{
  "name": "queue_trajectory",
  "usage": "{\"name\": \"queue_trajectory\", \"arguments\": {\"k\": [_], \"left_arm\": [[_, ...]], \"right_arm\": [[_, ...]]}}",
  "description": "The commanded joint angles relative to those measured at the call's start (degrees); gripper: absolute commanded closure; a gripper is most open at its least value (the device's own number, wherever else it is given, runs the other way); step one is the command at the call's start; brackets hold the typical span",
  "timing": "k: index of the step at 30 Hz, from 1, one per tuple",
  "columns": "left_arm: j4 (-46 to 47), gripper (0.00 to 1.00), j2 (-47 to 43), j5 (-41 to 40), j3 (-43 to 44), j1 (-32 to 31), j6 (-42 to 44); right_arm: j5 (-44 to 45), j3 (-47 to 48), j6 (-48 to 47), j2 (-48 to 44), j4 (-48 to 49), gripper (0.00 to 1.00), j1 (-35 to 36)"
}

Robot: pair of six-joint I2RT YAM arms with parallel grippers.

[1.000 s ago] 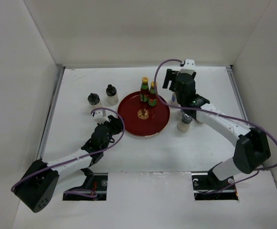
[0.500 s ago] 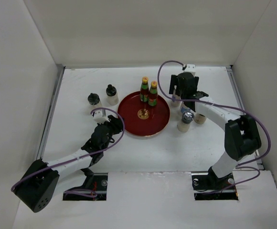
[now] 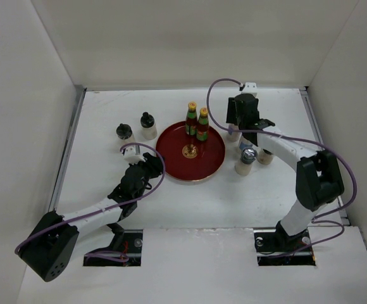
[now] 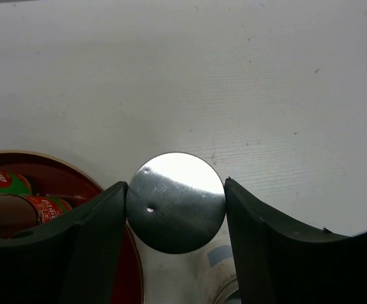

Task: Organize the condiment bottles

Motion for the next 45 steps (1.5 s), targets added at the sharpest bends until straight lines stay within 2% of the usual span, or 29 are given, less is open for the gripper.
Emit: {"name": "queue_trajectory", "arguments": {"k": [1,10,18,25,27,31,34,37,41,45], "left_arm": [[3.06,0.64,0.04,0.43,-0.33,-0.09,-0.77],[3.33,0.64,0.21,0.52,-0.41,0.00,-0.95],[3.33,0.63,-0.49,0.52,-0.59,0.18,-0.95],[3.33,0.62,-0.40,0.52,-0.68,0.18,-0.95],[3.33,0.62,-0.58,0.52,-0.68,0.18,-0.95],[3.33,0.61,-0.32,0.52,-0.77,0.35,-0.95],[3.50,0.61,-0.23,0.52,-0.68,0.00,-1.03],[3.50,0.61,-0.49,0.52,-0.85,0.26,-1.03],[3.50,0.61,-0.23,0.52,-0.68,-0.08,-1.03],[3.50,0.60,-0.40,0.52,-0.77,0.00,-1.03]], "right_arm": [[1.97,1.13,-1.11,-6.76,7.53,0.53,0.90],[1.35,-3.52,1.78,-13.71,8.15,0.53,6.96],[1.00,-5.11,5.12,-11.35,8.94,0.53,12.32],[1.87,-7.13,6.45,-7.65,9.82,0.49,14.08],[2.84,-7.66,6.36,-7.13,10.08,0.44,14.61],[3.72,-8.27,5.74,-7.82,9.91,0.22,15.40],[3.72,-9.59,5.66,-10.54,9.65,0.12,15.49],[4.42,-11.78,5.66,-15.19,9.21,0.09,14.53],[6.00,-14.86,5.57,-21.44,7.28,0.08,9.70],[8.73,-15.66,5.39,-23.03,2.54,0.05,4.17]]}}
